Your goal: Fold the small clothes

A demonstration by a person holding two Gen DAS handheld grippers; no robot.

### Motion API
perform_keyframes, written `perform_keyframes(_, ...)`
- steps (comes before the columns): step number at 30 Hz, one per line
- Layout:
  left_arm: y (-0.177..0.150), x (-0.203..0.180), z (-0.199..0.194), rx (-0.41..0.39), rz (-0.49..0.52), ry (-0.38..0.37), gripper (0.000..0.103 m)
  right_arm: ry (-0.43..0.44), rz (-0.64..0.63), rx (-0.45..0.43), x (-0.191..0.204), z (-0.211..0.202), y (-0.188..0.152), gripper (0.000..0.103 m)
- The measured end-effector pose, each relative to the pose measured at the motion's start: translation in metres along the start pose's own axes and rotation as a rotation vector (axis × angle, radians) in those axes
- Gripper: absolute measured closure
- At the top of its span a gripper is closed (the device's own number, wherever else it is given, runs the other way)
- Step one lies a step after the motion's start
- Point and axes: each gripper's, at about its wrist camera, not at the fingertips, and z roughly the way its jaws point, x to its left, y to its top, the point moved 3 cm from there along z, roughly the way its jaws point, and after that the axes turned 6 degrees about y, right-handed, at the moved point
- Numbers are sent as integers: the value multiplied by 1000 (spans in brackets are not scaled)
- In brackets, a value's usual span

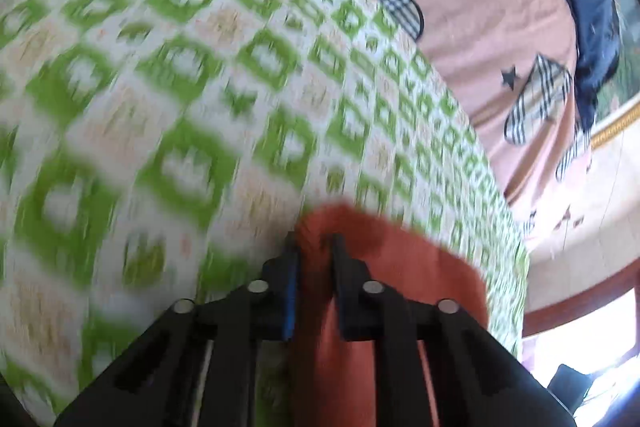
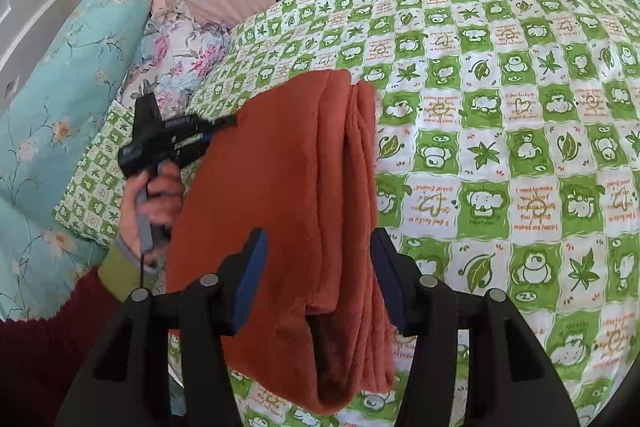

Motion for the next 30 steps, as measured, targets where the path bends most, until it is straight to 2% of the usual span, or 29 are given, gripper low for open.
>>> perform_keyframes(1, 12, -7, -3, -32, 24, 20, 101, -9, -17, -5, 3, -1, 1, 48)
perform_keyframes(4, 33, -24, -19, -113, 90, 64, 101, -12, -32, -24, 8, -4, 1, 48)
perform_keyframes(7, 29, -30, -39, -146, 127, 99, 101, 2, -34, -29, 11, 2, 1, 48)
perform_keyframes(9, 15, -28, -49, -140, 154, 117, 99, 14, -36, -22, 13, 8, 1, 49)
perform_keyframes(11, -3, -24, -53, -126, 194, 168, 98, 16, -34, -9, 14, 14, 0, 50)
perform_keyframes(14, -12, -6, -38, -54, 166, 188, 94, 21, -36, 7, 20, 21, 0, 50)
perform_keyframes(15, -11, -1, -32, -28, 135, 176, 94, 23, -43, 7, 23, 21, -1, 50)
perform_keyframes(17, -4, 8, -23, 8, 72, 106, 92, 25, -58, 11, 27, 20, -3, 50)
perform_keyframes(19, 3, 13, -15, 37, 22, 46, 73, 20, -61, 18, 27, 20, -6, 50)
perform_keyframes(22, 10, 16, -6, 80, -26, -39, 59, 24, -39, 27, 21, 19, -7, 50)
perform_keyframes(24, 11, 15, -3, 95, -33, -60, 54, 30, -26, 28, 18, 20, -8, 50)
perform_keyframes(26, 11, 11, 0, 93, 0, -51, 58, 27, -26, 33, 18, 22, -9, 50)
perform_keyframes(27, 10, 8, 2, 91, 25, -42, 75, 27, -26, 34, 19, 23, -9, 50)
perform_keyframes(28, 9, 3, 5, 93, 53, -45, 103, 29, -26, 33, 19, 23, -9, 50)
perform_keyframes(30, 9, -4, 7, 80, 93, -31, 101, 29, -25, 28, 22, 22, -9, 50)
